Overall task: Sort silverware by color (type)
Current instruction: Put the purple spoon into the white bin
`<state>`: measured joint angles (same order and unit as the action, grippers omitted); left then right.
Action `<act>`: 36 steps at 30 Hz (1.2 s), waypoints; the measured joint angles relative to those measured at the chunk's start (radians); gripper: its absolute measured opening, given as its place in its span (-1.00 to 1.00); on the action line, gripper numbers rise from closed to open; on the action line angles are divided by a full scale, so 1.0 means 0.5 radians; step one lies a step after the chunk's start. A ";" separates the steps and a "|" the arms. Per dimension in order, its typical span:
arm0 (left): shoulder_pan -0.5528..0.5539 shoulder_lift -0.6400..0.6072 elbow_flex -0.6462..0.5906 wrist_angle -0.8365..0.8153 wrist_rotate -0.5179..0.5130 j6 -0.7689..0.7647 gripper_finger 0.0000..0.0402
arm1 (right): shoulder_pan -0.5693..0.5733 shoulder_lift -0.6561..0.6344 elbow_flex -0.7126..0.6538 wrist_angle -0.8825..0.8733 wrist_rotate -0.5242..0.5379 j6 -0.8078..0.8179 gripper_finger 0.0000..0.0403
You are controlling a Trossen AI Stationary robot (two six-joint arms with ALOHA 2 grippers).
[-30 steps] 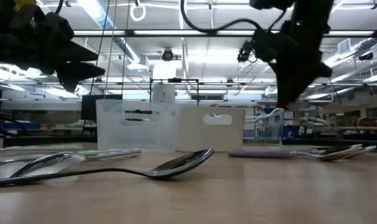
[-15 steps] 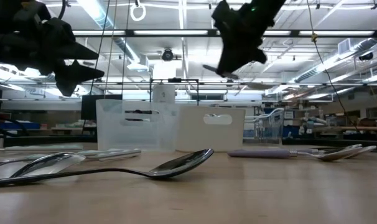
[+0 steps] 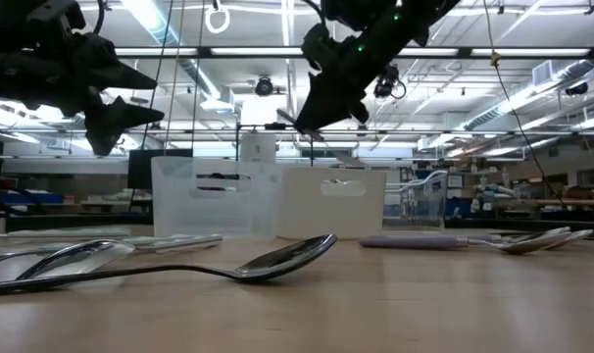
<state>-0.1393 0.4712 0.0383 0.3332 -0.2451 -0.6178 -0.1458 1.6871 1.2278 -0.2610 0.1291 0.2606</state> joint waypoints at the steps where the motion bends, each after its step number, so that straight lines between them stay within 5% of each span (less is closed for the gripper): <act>1: 0.000 0.000 0.000 0.000 0.000 0.000 0.09 | -0.005 0.021 0.000 0.042 -0.001 -0.015 -0.62; 13: 0.000 0.000 0.000 0.009 -0.002 0.002 0.09 | -0.058 0.192 -0.001 0.229 -0.059 -0.210 -0.62; 25: -0.004 0.000 0.000 -0.007 -0.012 0.140 0.09 | -0.056 0.257 -0.002 -0.089 -0.058 0.084 -0.60; 36: -0.002 0.000 -0.001 0.128 -0.220 0.682 0.09 | -0.048 0.225 -0.002 -0.114 -0.052 0.166 -0.17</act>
<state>-0.1406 0.4713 0.0380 0.3973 -0.3551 -0.2770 -0.1697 1.7996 1.2270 -0.3179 0.1032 0.3434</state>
